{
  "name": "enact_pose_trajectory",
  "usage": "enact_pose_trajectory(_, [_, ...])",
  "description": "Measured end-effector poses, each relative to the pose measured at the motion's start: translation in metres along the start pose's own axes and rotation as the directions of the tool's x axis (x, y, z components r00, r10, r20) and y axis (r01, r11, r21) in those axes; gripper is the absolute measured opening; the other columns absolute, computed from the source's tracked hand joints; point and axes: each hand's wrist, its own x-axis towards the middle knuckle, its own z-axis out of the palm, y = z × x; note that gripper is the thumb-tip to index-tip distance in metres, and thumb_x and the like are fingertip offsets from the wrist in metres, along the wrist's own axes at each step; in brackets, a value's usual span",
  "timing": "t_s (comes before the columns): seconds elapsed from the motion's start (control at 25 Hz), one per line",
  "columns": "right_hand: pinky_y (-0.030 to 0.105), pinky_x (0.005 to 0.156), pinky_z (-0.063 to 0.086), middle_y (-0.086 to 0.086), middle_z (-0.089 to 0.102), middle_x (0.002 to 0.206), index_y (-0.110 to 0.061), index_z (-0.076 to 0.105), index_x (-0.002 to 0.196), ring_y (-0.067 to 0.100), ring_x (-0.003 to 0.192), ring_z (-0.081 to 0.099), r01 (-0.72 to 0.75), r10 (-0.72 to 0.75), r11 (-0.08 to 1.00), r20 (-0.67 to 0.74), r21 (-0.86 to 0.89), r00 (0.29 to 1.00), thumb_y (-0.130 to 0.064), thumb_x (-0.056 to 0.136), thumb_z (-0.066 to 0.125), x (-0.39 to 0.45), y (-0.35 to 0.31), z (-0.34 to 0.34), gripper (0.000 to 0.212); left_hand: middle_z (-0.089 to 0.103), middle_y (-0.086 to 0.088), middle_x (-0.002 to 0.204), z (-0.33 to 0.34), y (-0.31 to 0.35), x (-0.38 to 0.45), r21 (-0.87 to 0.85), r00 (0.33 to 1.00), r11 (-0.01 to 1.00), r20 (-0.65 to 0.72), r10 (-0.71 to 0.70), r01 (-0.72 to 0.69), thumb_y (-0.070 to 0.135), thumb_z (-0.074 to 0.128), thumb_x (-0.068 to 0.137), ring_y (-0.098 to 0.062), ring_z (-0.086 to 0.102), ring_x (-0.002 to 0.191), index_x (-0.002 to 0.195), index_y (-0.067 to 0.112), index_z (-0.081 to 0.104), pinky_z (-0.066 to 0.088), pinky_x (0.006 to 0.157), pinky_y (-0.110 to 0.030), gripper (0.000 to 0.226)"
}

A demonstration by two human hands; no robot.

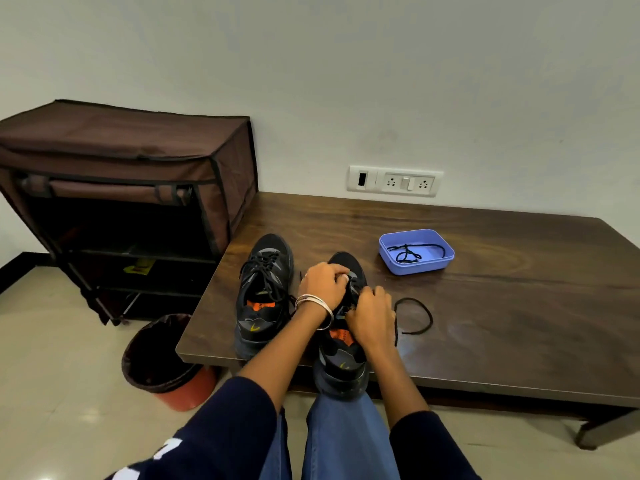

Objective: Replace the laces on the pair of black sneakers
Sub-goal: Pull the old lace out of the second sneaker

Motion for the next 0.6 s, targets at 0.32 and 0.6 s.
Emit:
enact_pose_trajectory(0.32, [0.032, 0.090, 0.038, 0.017, 0.054, 0.118, 0.000, 0.058, 0.114, 0.031, 0.110, 0.047, 0.034, -0.021, 0.991, -0.100, 0.126, 0.995, -0.009, 0.090, 0.048, 0.004, 0.006, 0.012, 0.027, 0.057, -0.014, 0.114, 0.021, 0.022, 0.014, 0.561, 0.993, 0.820, 0.059, 0.102, -0.117, 0.008, 0.048, 0.095, -0.038, 0.058, 0.104, 0.107, 0.004, 0.061, 0.049, 0.076, -0.041, 0.018])
enact_pose_trajectory(0.6, [0.032, 0.094, 0.039, 0.018, 0.052, 0.123, 0.001, 0.056, 0.119, 0.031, 0.116, 0.044, 0.007, 0.002, 0.994, -0.084, 0.111, 0.996, -0.011, 0.087, 0.054, 0.002, 0.004, 0.012, 0.034, 0.064, -0.020, 0.099, 0.024, -0.008, 0.028, 0.132, 0.951, 0.955, -0.199, -0.238, 0.266, 0.019, 0.046, 0.095, -0.042, 0.065, 0.089, 0.103, 0.002, 0.059, 0.056, 0.072, -0.043, 0.023])
